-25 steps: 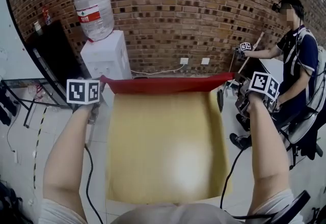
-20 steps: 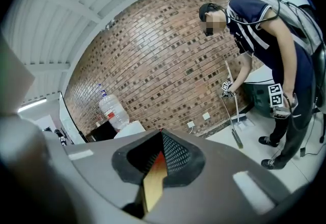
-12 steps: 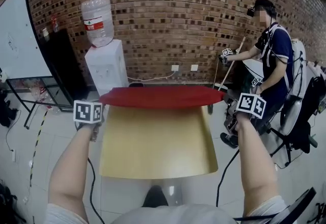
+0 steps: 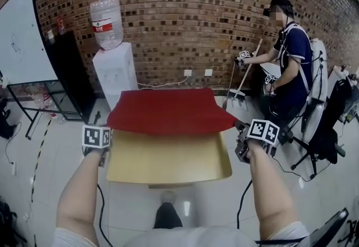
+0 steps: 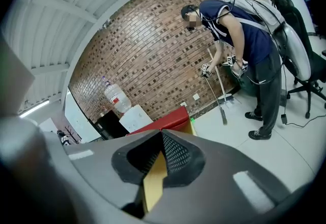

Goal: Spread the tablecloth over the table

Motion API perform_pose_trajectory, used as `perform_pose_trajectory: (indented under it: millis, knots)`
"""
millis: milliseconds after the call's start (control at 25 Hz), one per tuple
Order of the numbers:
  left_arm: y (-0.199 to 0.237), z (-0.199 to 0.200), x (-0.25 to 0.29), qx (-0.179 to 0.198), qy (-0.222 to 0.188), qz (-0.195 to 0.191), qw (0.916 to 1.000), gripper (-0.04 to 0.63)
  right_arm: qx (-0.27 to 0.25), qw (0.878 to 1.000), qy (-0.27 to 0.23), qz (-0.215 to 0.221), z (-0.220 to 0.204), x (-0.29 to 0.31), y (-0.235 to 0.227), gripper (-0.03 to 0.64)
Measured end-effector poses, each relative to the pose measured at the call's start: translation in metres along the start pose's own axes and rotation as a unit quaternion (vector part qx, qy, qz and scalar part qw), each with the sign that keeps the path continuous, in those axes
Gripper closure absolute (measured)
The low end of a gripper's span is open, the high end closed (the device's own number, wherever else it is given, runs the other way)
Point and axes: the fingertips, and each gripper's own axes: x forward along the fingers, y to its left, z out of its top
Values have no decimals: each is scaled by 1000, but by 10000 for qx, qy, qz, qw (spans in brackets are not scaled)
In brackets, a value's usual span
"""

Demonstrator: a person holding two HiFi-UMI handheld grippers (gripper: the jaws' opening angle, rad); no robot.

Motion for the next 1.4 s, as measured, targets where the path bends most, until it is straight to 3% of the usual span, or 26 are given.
perform_pose_trajectory:
  millis: [160,440,920,1400]
  knots:
    - [-8,-40,1,13,160,-172,9997,584,-94,9999,80,-78,-31,-10,-9,611]
    - [-22,-97,-2,-471,248,-333,9980,584,-203,9992,270,-200,-84,-29,-32,609]
    - [-47,-161,-18,-460,455,-463,9968,584,-190,9960,704,-518,-167,-59,-79,609]
    - [-53,-205,-32,-487,692,-559,9948,584,-9,9934,937,-658,-211,-78,-92,609]
